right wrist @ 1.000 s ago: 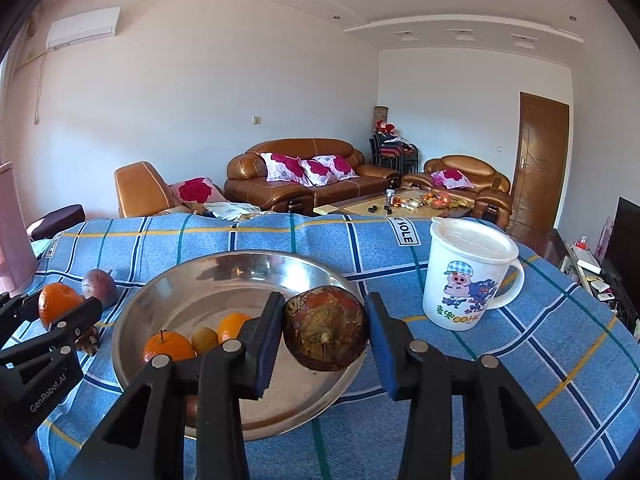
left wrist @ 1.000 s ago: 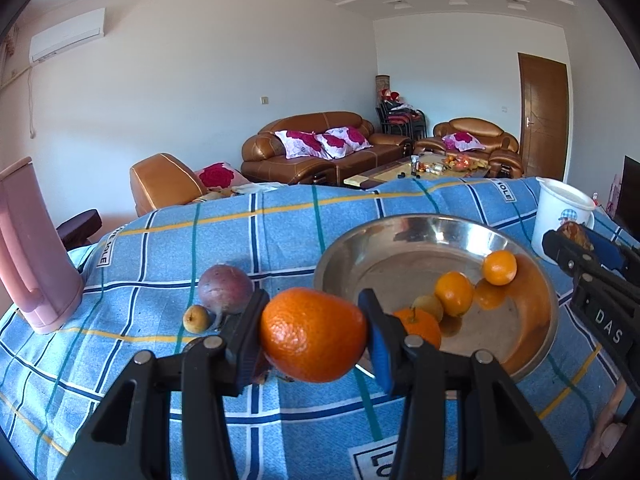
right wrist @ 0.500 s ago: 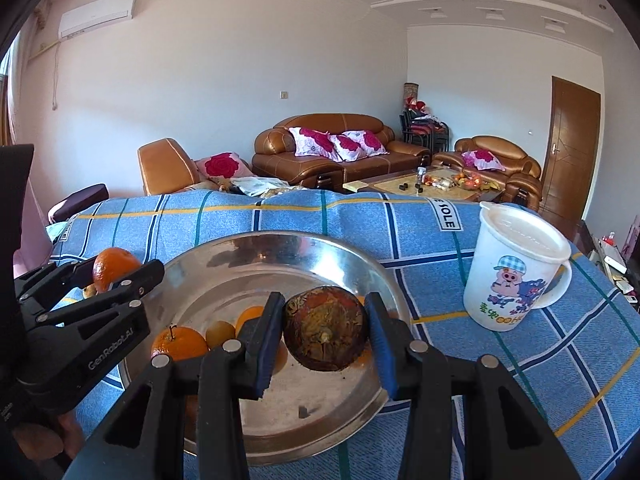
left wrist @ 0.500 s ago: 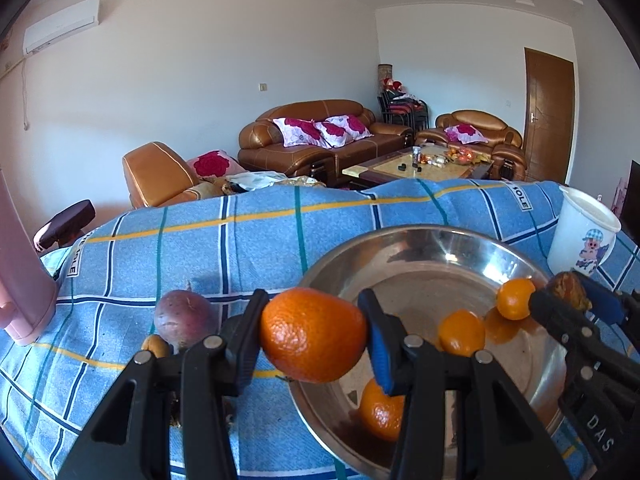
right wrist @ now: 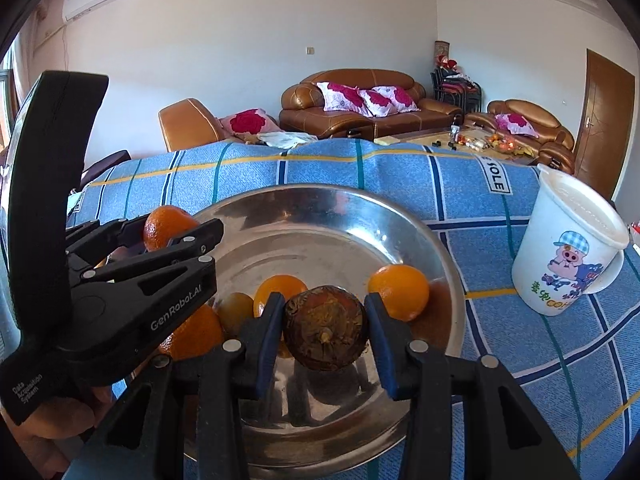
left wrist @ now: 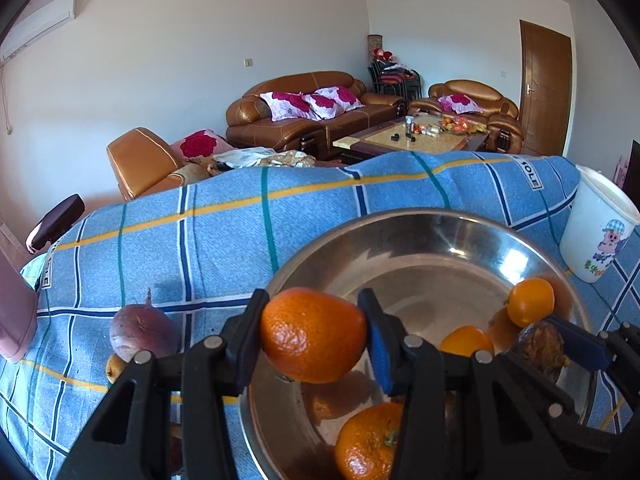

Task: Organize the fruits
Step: 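Lower both fruits into the steel plate and open both tools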

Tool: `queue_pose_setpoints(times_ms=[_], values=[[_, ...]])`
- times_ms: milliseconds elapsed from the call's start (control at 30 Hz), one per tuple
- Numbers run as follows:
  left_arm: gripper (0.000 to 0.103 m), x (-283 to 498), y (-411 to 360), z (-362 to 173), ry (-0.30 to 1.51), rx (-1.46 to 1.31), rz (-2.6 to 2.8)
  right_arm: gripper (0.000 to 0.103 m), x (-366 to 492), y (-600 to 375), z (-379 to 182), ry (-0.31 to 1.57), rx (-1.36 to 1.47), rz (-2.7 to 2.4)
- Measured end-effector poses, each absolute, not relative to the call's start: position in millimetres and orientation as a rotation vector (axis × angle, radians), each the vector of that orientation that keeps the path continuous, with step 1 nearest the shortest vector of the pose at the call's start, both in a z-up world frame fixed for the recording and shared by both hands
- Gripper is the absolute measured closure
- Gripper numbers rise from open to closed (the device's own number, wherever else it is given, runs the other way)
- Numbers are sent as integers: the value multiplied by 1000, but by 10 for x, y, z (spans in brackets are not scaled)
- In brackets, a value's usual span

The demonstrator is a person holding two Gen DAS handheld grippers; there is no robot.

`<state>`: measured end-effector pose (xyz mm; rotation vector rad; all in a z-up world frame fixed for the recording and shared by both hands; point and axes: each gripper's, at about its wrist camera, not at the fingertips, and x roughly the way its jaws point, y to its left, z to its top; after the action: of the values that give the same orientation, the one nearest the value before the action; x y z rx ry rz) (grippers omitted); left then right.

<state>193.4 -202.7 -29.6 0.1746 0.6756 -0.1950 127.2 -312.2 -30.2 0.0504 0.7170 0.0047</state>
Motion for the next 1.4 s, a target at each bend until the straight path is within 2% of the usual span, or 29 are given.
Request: queue_pose_setpoints(times_ms=[133,667,733,800,833,867,933,1133,1267,1367,1400], values=[[55,2017,-2041,-342,721,168,-203,60,1296,-3169,-330,738,94,25],[53,2055,-2096,-348,710,196,-192,59,1286,-3183,-320,713,104,39],[33,2016,-2089,-305,677,189,-184,56,1238,-3202,-289,685,108,26],[8,1942,-2073,-241,627,174,-182,48,1193,-3230,-262,656,119,12],[5,1908,-2061,-211,602,176,-167,46,1168,-3248,-246,639,127,5],[3,1871,-2065,-186,578,184,-157,40,1137,-3272,-226,618,138,-8],[2,1814,-2061,-142,543,192,-152,33,1091,-3322,-203,587,162,-37],[0,1650,-2038,-93,480,210,-135,32,986,-3364,-104,480,167,-98],[0,1547,-1957,-69,457,191,-132,32,787,-3307,27,308,97,-179],[0,1452,-1887,-56,441,178,-133,15,622,-3306,94,163,72,-233],[0,1418,-1863,-52,438,171,-135,14,619,-3304,106,151,68,-249]])
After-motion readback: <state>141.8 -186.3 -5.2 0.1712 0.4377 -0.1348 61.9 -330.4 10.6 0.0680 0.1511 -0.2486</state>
